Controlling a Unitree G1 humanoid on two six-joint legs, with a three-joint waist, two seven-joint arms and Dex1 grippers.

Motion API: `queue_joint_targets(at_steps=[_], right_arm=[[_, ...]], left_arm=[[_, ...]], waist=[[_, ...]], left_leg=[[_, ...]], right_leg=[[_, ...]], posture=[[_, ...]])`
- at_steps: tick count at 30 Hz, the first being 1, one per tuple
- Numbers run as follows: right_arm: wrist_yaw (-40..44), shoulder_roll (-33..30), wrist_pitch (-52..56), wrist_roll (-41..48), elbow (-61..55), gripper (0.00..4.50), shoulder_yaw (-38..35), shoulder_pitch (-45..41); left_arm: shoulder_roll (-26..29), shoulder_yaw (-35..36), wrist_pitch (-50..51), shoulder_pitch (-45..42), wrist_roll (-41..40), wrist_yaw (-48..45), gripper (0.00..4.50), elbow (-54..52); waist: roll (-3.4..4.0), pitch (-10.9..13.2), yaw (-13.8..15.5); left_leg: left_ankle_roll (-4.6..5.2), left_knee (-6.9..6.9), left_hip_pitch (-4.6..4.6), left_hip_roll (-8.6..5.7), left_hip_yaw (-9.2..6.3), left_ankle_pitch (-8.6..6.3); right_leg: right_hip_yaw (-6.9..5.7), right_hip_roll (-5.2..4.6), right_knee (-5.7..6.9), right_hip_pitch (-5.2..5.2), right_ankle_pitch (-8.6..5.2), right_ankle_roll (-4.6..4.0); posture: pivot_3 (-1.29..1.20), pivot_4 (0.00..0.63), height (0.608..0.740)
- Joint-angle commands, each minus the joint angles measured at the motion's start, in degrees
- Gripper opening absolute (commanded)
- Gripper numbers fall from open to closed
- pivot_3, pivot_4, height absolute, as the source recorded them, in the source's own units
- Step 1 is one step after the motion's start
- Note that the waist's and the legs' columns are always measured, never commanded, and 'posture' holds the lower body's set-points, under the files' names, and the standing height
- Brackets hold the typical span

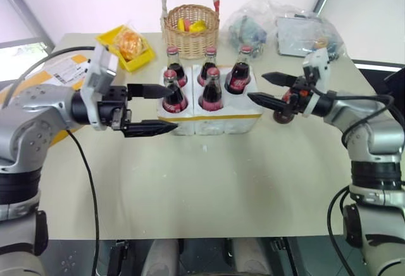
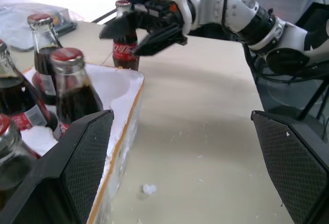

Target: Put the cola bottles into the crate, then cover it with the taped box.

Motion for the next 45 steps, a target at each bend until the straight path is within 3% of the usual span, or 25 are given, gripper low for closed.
queue_joint_targets(at_steps=[1, 8, 15, 23, 45], right_arm=[[-3.31, -2.62, 3.96, 5.31, -11.06, 4.45, -5.97, 3.81], [-7.85, -7.73, 8.96, 9.52, -18.82, 4.45, -16.21, 15.97], [-11.0, -9.35, 6.46, 7.34, -15.71, 4.45, -21.47, 25.14], [-19.32, -5.57, -2.17, -0.3, -2.71, 4.45, -15.96, 18.31], [-20.26, 1.81, -14.5, -6.64, 20.76, 4.45, -5.36, 2.29]], left_arm=[[-1.1, -2.21, -2.63, -4.09, 2.31, -2.57, 4.5, 2.8], [-2.96, -4.6, -4.8, -7.11, 5.12, -5.61, 4.5, 6.3], [-3.76, -3.93, -4.24, -6.3, 4.82, -5.63, 4.5, 4.54], [-3.5, -3.0, -2.9, -5.37, 3.68, -4.3, 4.5, 1.96], [-1.19, -1.25, -0.39, -4.4, 2.79, -1.21, 4.5, -0.91]], waist=[[0.0, 0.0, 0.34], [-0.01, -0.01, 0.37], [-0.02, -0.01, 0.02], [-0.01, -0.01, 0.01], [0.0, 0.0, -0.05]], left_leg=[[0.0, 0.0, -0.03, 0.0, -0.01, 0.0], [0.01, 0.01, -0.05, 0.0, 0.0, -0.01], [0.01, 0.01, -0.02, 0.01, 0.0, -0.01], [0.02, 0.04, 0.0, 0.02, 0.02, 0.0], [0.02, 0.01, 0.0, 0.02, 0.02, 0.0]], right_leg=[[-0.01, 0.0, -0.02, 0.0, 0.0, 0.0], [-0.01, -0.01, -0.18, 0.07, -0.1, -0.17], [0.0, -0.01, -0.17, 0.09, -0.11, -0.19], [0.0, -0.01, -0.2, 0.12, -0.1, -0.26], [0.0, 0.01, -0.19, 0.11, -0.06, -0.18]], posture=[[0.0, 0.15, 0.738], [0.0, 0.15, 0.738], [0.0, 0.15, 0.738], [0.0, 0.15, 0.738], [0.0, 0.15, 0.738]])
